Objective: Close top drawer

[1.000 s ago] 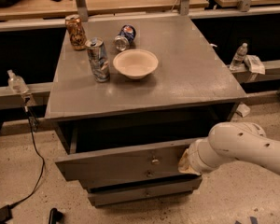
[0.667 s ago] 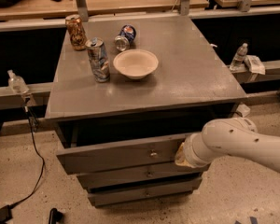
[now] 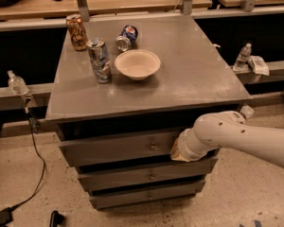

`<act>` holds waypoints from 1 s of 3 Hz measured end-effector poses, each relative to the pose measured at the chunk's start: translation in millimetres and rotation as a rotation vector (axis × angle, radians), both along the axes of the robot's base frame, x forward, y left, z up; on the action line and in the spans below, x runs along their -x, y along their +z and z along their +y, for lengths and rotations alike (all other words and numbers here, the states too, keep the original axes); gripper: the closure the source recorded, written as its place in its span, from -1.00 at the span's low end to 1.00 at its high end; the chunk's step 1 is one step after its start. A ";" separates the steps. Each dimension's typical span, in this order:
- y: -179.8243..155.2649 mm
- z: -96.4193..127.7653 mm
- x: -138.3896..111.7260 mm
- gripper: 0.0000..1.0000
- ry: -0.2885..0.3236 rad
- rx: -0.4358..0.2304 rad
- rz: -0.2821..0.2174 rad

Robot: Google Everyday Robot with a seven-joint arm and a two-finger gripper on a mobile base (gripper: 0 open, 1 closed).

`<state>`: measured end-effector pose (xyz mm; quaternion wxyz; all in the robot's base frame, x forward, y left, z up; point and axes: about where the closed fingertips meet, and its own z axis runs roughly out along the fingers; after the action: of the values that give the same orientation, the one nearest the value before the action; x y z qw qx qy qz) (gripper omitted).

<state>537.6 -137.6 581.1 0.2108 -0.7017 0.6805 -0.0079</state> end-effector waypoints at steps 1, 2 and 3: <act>-2.1 3.1 -5.7 1.00 0.003 0.001 0.000; 1.5 -4.2 5.5 1.00 0.030 -0.052 0.007; 10.4 -11.9 21.5 1.00 0.052 -0.085 0.002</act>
Offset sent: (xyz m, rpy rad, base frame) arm -0.0130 -0.0148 0.0028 0.1282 0.0253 0.0629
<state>516.1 -149.4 591.4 0.2398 -0.7095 0.6621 0.0270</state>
